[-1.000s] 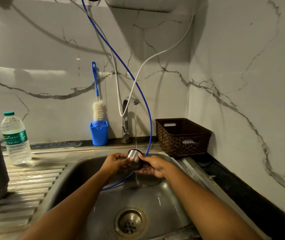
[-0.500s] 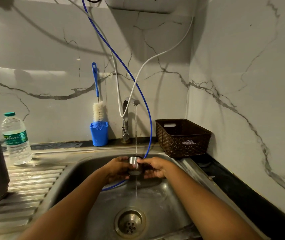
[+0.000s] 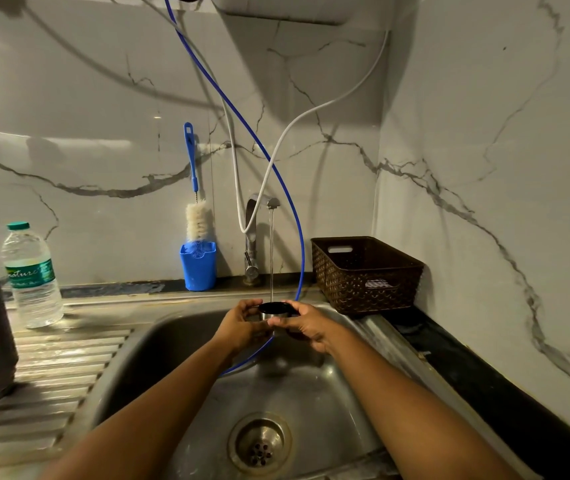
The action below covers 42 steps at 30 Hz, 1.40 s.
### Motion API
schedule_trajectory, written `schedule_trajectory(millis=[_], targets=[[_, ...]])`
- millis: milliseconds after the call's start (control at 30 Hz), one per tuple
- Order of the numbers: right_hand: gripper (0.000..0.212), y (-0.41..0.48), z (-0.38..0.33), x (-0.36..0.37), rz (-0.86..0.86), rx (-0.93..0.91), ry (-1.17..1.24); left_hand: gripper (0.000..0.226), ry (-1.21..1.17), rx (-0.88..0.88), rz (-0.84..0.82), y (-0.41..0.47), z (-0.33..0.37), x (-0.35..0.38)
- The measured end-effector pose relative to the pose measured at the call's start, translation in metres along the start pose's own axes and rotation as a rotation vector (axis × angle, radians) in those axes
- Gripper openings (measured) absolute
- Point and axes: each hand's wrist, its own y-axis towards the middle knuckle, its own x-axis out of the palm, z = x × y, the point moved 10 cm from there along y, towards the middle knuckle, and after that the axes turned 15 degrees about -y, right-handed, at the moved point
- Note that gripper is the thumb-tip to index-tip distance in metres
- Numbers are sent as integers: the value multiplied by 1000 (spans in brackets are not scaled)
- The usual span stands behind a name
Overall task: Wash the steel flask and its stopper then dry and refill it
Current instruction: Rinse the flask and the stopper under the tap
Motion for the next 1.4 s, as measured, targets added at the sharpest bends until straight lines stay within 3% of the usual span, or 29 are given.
schedule_trajectory(millis=[100, 267, 467, 567, 733, 967, 1200, 1400], targets=[[66, 2, -2, -10, 69, -29, 75, 41, -98, -35, -56, -2, -3, 5], [27, 0, -14, -17, 103, -128, 167, 32, -182, -29, -97, -3, 3, 3], [33, 3, -14, -10, 67, -139, 124, 44, -72, 91, -6, -1, 9, -5], [37, 4, -13, -15, 98, -158, 118, 46, -114, 68, -21, 2, 6, -4], [13, 1, -10, -19, 105, -111, 225, 35, -67, 86, -17, 2, 12, -11], [39, 4, -9, -11, 73, -108, 105, 42, -27, 127, 23, 1, 12, -4], [17, 2, -9, -14, 86, -102, 169, 36, -241, 32, 15, 3, 9, -6], [45, 7, -11, -7, 95, -133, 64, 48, -98, 91, -17, 5, 10, -2]])
